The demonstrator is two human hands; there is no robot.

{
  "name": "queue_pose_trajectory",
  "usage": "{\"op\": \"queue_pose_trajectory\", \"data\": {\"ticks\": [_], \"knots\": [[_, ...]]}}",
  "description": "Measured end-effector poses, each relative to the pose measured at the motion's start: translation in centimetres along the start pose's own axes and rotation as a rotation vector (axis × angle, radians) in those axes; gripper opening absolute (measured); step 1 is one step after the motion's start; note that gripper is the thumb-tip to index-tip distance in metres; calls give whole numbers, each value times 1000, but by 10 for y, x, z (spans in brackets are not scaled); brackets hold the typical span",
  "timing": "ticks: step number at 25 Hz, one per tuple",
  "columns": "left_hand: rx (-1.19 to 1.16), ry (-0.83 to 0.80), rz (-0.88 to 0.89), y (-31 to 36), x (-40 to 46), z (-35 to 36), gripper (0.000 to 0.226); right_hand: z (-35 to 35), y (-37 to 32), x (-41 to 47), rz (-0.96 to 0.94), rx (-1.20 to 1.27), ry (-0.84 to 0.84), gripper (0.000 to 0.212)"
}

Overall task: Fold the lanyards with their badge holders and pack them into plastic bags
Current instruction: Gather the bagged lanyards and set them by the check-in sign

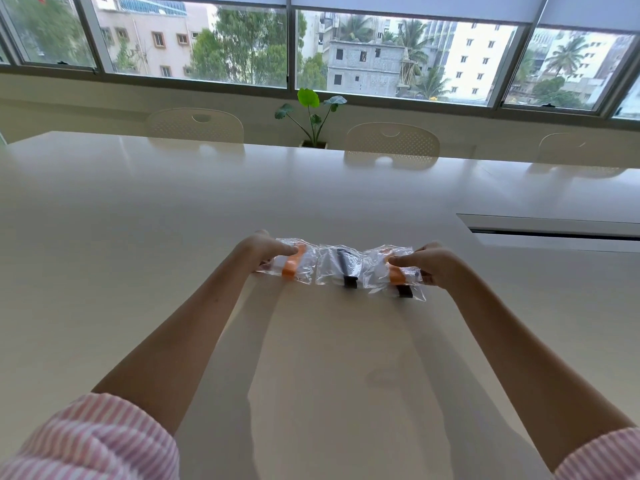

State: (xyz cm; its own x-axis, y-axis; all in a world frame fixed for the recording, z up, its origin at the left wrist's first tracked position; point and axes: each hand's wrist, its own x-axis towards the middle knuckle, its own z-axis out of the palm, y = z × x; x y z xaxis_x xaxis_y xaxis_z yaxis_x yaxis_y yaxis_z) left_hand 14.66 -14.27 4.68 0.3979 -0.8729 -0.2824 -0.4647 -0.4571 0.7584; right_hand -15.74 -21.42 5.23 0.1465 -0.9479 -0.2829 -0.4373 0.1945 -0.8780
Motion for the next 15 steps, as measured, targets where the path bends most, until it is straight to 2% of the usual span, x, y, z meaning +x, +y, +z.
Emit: {"op": "queue_pose_trajectory", "data": {"ticks": [2,3,9,13,15], "knots": [[-50,-23,-36,1,3,0,62,2,-1,2,8,-129,26,46],[-73,-25,-38,0,3,1,59,3,0,3,19,-173,32,45],[-133,-68,-111,4,10,11,25,0,5,6,68,-221,30,45],[-380,-27,-91,11,10,-3,30,4,5,6,70,-210,38,43],[-541,-70,-70,22,7,-1,29,4,5,5,64,-219,40,42]]}}
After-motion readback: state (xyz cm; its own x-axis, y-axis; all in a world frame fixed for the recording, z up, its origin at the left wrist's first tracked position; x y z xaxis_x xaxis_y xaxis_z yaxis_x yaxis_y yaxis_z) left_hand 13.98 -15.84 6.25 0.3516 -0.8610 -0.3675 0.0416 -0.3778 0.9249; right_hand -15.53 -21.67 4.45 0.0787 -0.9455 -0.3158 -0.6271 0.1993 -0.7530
